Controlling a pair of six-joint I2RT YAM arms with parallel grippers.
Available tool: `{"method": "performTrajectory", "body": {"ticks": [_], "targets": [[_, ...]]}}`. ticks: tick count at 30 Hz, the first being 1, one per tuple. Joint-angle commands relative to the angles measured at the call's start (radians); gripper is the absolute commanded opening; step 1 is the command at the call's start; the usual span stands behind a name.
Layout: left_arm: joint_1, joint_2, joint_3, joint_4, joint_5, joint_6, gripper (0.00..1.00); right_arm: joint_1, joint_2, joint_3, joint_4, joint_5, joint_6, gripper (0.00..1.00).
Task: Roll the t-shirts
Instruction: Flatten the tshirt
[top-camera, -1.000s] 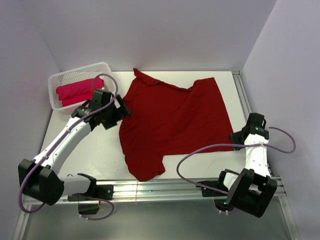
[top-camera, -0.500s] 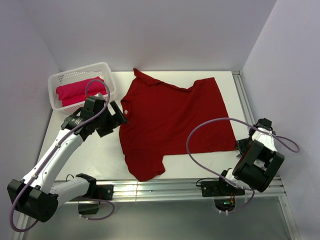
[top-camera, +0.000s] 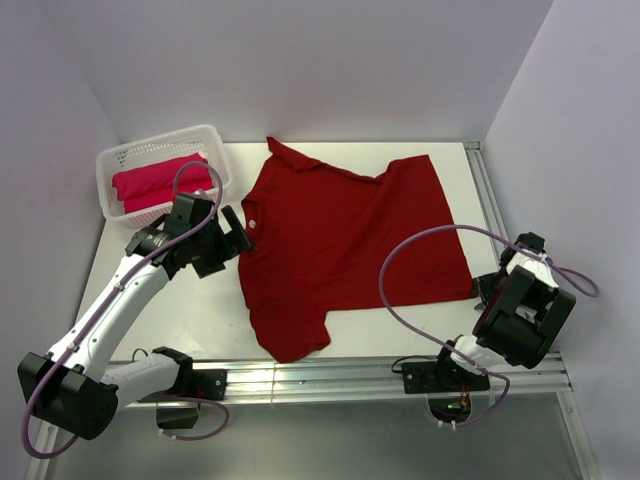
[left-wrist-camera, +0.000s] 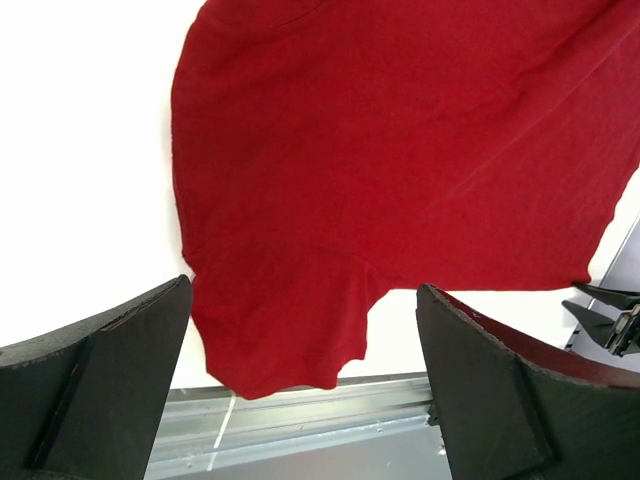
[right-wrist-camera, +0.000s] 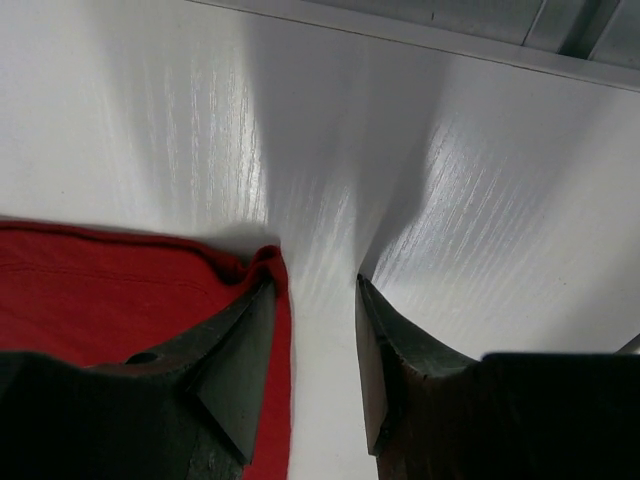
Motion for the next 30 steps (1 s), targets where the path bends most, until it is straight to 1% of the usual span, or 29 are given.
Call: {"method": "performTrajectory", "body": {"ticks": [1,3,4,5,6,8,10,14,19,21,23,25,30], "targets": [[-0.004,-0.009,0.047,-0.017,-0.016,0.030,0.99,-0.006,-0.028,0.020,0.049,0.034,-0.005,0.44],[-0.004,-0.005,0.063,-0.019,-0.024,0.030,0.99,-0.006,-0.067,0.017,0.040,0.023,-0.005,0.45],[-0.004,-0.003,0.064,-0.017,-0.027,0.029,0.99,-0.006,-0.110,0.012,0.048,-0.018,-0.008,0.46],[-0.004,-0.003,0.066,-0.014,-0.029,0.021,1.00,-0.006,-0.130,0.000,0.057,-0.026,-0.008,0.48],[-0.004,-0.003,0.064,-0.014,-0.030,0.012,1.00,-0.006,-0.153,-0.008,0.066,-0.050,-0.007,0.54],[-0.004,-0.003,0.055,0.013,-0.027,0.003,0.99,-0.006,-0.197,-0.023,0.090,-0.060,-0.001,0.59],[-0.004,0.007,0.043,0.024,-0.021,-0.004,0.99,-0.006,-0.190,-0.023,0.103,-0.055,-0.010,0.60],[-0.004,0.058,0.063,0.032,-0.013,0.009,0.99,-0.006,-0.133,-0.006,0.109,-0.040,-0.017,0.60],[-0.003,0.136,0.107,0.038,-0.007,0.042,1.00,-0.006,-0.072,0.011,0.098,-0.028,-0.008,0.56],[-0.003,0.155,0.121,0.039,-0.007,0.048,1.00,-0.006,-0.064,0.001,0.100,-0.026,-0.013,0.53],[0.000,0.176,0.120,0.049,-0.003,0.056,0.99,-0.006,-0.053,-0.019,0.115,-0.026,-0.011,0.52],[0.013,0.195,0.115,0.053,0.032,0.064,0.99,-0.006,-0.044,-0.040,0.132,-0.026,-0.002,0.52],[0.054,0.212,0.120,0.046,0.049,0.085,0.99,-0.003,-0.027,-0.066,0.155,-0.026,0.012,0.45]]}}
